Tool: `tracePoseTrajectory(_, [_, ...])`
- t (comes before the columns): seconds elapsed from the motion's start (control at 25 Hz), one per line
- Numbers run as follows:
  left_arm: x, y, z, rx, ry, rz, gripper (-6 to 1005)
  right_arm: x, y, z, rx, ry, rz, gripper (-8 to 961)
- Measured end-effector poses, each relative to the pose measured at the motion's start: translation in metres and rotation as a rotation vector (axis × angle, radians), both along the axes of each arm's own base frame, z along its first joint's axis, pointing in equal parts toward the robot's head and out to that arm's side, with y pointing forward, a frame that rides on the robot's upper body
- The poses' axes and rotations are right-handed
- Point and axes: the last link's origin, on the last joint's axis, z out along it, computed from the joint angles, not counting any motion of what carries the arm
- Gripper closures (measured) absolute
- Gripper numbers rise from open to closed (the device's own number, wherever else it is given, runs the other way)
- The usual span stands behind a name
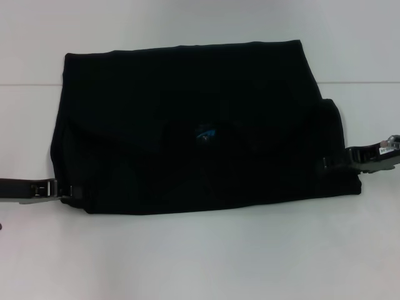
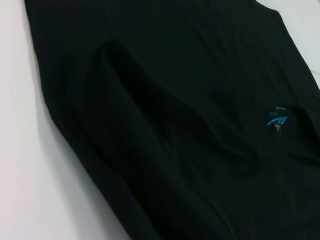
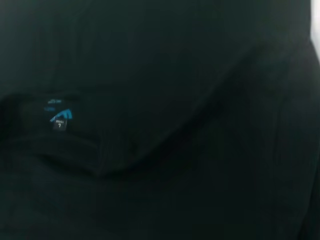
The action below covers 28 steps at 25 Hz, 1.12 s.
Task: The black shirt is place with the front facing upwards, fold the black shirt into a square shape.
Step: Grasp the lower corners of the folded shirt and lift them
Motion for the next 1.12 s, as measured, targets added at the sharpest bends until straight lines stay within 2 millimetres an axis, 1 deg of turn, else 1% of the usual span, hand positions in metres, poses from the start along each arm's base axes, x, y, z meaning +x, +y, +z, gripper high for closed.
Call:
tracePoseTrajectory(0.08, [0.0, 0.0, 0.0, 0.0, 0.0, 0.0, 958, -0.0005, -0.0005, -0.0015, -0.002, 0.003, -0.004, 36])
tracePoseTrajectory(0.28, [0.0003, 0.0007, 0.0013, 0.011, -0.008, 0.0, 958, -0.001, -0.0007, -0.001, 0.001, 0.007, -0.009, 104])
tracePoseTrajectory(0.72, [0.0005, 0.0017, 0.0035, 0.024, -0.02, -0.001, 958, 0.0005, -0.0015, -0.0018, 0.0, 0.004, -0.009, 310])
tracePoseTrajectory(0.96, [0.0023, 0.0023, 0.0029, 0.018, -0.024, -0.006, 959, 0.0, -0.0017, -0.0028, -0.005, 0.001, -0.009, 536])
tracePoseTrajectory(1.12, [0.0041, 0.0005, 0.0026, 0.001, -0.033, -0.012, 959, -0.0009, -0.0039, -0.0031, -0.023, 0.007, -0.009, 728])
